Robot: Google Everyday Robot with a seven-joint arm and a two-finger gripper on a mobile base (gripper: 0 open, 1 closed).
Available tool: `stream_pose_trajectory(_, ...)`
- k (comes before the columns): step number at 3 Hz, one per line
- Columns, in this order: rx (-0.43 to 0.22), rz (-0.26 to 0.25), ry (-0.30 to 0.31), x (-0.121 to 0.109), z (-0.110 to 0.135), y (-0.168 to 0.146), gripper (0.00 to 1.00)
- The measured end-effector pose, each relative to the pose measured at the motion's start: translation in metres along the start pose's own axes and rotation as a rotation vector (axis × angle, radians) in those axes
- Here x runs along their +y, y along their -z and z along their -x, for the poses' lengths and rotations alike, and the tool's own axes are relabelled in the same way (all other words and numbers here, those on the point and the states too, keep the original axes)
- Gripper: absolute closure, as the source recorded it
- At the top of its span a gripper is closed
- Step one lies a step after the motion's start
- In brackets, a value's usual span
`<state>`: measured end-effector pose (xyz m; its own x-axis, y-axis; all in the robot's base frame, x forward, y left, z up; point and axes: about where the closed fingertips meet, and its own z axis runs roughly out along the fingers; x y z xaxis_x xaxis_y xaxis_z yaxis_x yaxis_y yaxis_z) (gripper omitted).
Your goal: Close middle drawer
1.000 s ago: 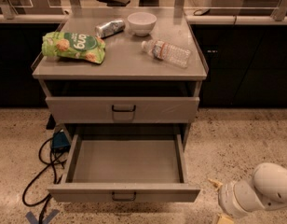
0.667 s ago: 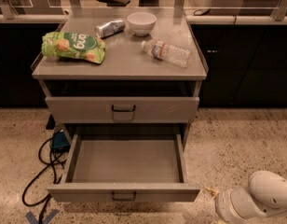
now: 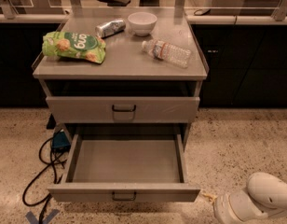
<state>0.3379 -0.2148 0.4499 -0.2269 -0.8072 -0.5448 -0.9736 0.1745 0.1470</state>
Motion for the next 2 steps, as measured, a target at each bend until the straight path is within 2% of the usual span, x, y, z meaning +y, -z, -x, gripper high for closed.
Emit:
stream_pose_trajectory(1,-0.109,0.211,0.008,0.027,-0.007,-0.054,0.0)
stream_pose_trajectory(2,-0.201,0.391,0.035,0.054,0.001,-0.108,0.0)
